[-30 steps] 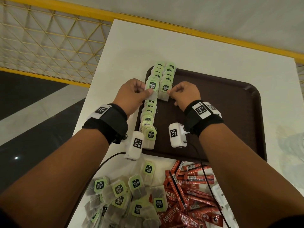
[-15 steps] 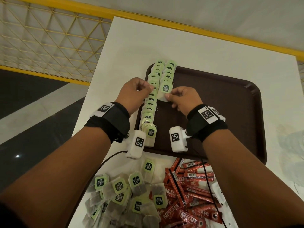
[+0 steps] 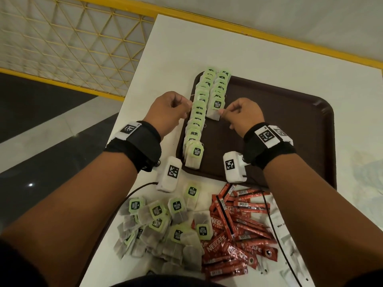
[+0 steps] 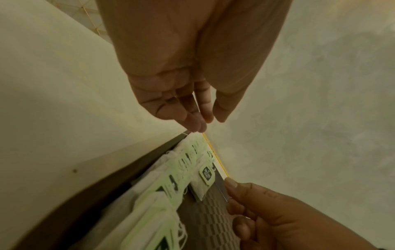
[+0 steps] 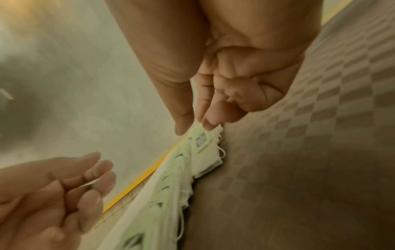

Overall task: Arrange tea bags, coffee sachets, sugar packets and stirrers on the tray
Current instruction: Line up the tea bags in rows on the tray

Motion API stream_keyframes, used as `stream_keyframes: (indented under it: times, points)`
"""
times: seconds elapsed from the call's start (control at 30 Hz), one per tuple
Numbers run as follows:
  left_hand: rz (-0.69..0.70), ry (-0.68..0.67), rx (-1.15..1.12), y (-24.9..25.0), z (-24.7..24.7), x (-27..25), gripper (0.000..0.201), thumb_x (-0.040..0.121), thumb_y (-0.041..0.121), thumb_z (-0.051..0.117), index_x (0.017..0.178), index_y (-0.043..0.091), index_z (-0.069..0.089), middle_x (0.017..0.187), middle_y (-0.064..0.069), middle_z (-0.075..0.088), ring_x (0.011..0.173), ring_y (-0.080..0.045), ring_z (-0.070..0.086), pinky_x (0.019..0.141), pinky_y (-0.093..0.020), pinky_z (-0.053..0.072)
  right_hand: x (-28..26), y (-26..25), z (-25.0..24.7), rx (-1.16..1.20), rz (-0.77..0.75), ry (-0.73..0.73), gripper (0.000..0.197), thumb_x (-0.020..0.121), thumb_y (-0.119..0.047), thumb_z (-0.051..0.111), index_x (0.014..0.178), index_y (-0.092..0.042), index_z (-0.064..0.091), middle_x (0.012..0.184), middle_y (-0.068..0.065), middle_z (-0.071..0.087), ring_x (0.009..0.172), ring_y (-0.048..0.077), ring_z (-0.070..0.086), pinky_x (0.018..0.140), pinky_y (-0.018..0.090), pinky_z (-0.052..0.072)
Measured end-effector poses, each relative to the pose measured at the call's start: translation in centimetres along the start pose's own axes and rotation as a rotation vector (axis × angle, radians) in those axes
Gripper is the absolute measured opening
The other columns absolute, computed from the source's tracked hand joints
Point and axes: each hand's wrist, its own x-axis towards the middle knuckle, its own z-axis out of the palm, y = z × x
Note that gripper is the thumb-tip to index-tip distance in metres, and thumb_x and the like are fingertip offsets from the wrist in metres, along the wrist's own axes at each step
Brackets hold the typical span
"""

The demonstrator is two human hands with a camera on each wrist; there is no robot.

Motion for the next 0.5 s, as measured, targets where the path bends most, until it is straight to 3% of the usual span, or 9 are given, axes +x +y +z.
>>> stream_keyframes:
  times: [0.1,0.17,0.27,0.37,0.5]
  points:
    - [-0.014,-0.060,0.039,-0.1,-0.7,-2.4,0.007,0.095,0.022,0.057,0.095,0.018,0.062,0.097,-0.001,0.071,0.081,-0.011,0.063,0.066,-0.025,0.049,-3.2,-0.4,-0.9,-0.041,-0.091,-0.068,0.026,0.086,-0.038,0.071,0.090,-0.014,0.062,0.078,0.000,0.063,0.059,0.011,0.060,0.053,0.018,0.045]
    - [-0.025,-0.114,0.089,-0.6,-1.2,-4.5,0.010,0.095,0.024,0.057,0.097,0.016,0.062,0.096,0.000,0.070,0.081,-0.010,0.063,0.066,-0.024,0.048,-5.9,-0.6,-0.9,-0.085,-0.140,-0.184,0.022,0.085,-0.038,0.072,0.087,-0.019,0.062,0.080,-0.001,0.063,0.069,0.014,0.061,0.063,0.026,0.049]
    - [-0.035,-0.201,0.200,-1.8,-1.7,-7.7,0.012,0.095,0.025,0.058,0.098,0.015,0.063,0.094,0.000,0.068,0.080,-0.011,0.062,0.063,-0.022,0.047,-10.2,-0.7,-0.3,-0.225,-0.223,-0.381,0.016,0.084,-0.036,0.072,0.086,-0.022,0.064,0.080,-0.005,0.063,0.071,0.008,0.057,0.063,0.023,0.042]
    - [-0.049,-0.280,0.326,-3.2,-2.2,-10.3,0.015,0.095,0.030,0.061,0.099,0.016,0.064,0.094,0.000,0.068,0.079,-0.011,0.064,0.063,-0.023,0.045,-13.7,-0.3,1.2,-0.366,-0.284,-0.523,0.015,0.085,-0.036,0.070,0.092,-0.023,0.066,0.084,-0.008,0.063,0.074,0.006,0.056,0.061,0.021,0.039]
    - [-0.022,-0.392,0.620,-4.5,-3.4,-12.8,0.020,0.091,0.035,0.066,0.103,0.019,0.066,0.098,0.006,0.064,0.079,-0.003,0.055,0.066,-0.018,0.041,-16.2,-0.1,3.4,-0.473,-0.378,-0.604,0.027,0.089,-0.033,0.066,0.113,-0.022,0.063,0.103,-0.004,0.064,0.095,0.015,0.060,0.076,0.026,0.042]
